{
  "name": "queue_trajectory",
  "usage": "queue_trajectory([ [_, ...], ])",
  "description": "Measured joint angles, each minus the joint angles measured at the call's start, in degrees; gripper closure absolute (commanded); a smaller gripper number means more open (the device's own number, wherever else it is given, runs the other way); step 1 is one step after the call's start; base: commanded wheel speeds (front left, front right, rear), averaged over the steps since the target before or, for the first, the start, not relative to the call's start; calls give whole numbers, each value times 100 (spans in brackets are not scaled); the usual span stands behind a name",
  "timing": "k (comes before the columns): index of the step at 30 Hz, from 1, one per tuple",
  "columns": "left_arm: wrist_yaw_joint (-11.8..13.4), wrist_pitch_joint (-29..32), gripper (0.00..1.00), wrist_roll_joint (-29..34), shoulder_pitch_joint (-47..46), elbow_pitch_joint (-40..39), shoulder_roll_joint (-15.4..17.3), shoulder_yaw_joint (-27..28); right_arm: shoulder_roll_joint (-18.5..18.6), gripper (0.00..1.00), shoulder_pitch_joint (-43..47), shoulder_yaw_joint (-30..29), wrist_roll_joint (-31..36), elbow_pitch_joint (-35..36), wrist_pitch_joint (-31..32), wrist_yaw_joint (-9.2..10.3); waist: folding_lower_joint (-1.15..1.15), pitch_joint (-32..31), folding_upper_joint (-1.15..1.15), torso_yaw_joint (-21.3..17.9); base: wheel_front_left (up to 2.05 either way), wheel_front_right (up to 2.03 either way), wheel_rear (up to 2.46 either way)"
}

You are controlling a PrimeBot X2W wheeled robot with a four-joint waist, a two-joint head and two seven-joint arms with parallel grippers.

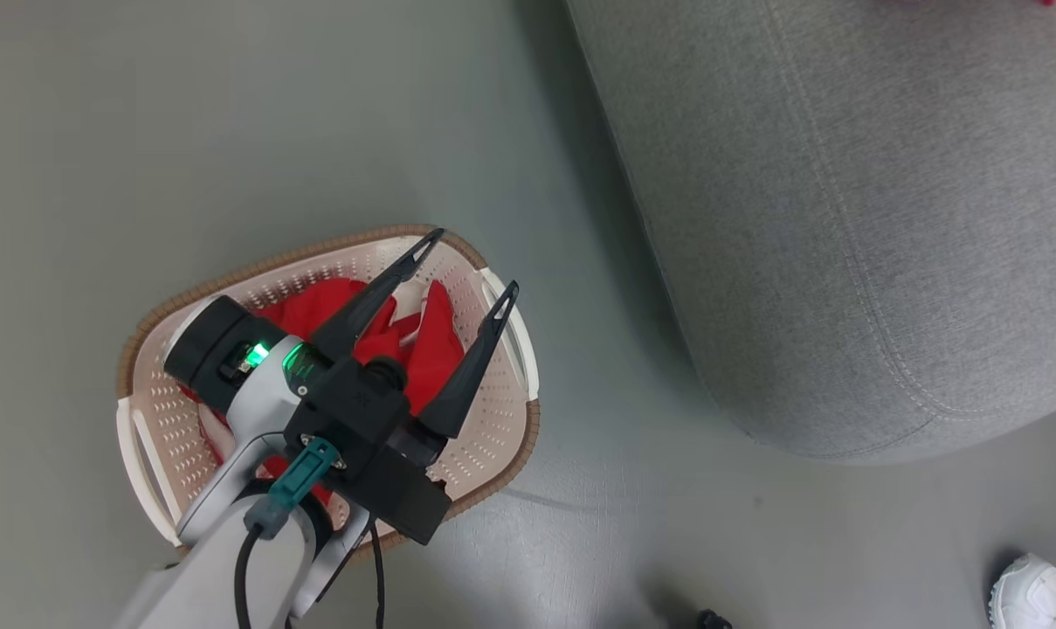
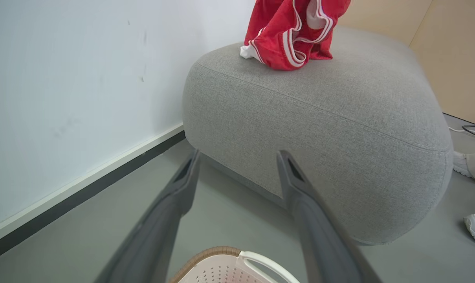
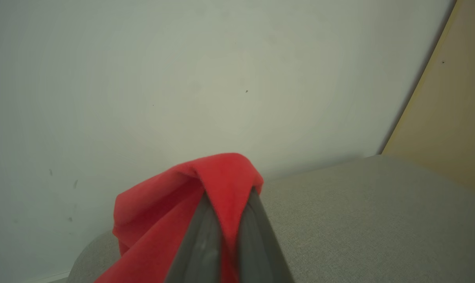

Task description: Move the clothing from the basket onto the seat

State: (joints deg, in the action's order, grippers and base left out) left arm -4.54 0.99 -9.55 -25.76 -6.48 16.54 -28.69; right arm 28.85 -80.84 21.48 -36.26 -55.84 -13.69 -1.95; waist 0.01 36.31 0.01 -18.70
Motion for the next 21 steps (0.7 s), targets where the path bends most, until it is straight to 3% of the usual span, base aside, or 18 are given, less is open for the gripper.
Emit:
queue_trajectory([
  [4,0,49,0,8,-1,-36,44,12,-187,100,262,47,0,-305,-2,42,0,163,0,17,0,0,0],
  [8,2,55,0,9,-1,-38,90,38,-632,100,484,180,1,-622,-8,42,0,304,-1,34,0,0,0],
  [13,8,66,0,9,-5,-3,37,20,-736,100,547,254,58,-822,-47,16,-1,332,-1,44,0,0,0],
  [14,8,65,0,9,-9,25,27,19,-737,90,547,264,60,-857,-53,10,-1,325,-1,46,0,0,0],
  [15,8,57,0,8,-9,43,25,21,-743,67,546,277,76,-892,-53,9,-1,314,-1,48,0,0,0],
  [16,9,40,0,8,-9,66,26,26,-761,55,546,292,101,-920,-54,9,-1,299,-1,47,0,0,0],
  [17,9,38,0,8,-9,81,26,27,-784,32,546,316,103,-931,-55,4,-1,282,-1,45,0,0,0],
  [18,10,31,0,7,-9,98,24,30,-810,0,546,346,130,-935,-57,-9,-1,262,-1,40,0,0,0],
  [21,12,-18,0,4,-9,143,23,36,-847,0,543,420,233,-950,-58,-36,-1,216,-1,26,0,0,0],
])
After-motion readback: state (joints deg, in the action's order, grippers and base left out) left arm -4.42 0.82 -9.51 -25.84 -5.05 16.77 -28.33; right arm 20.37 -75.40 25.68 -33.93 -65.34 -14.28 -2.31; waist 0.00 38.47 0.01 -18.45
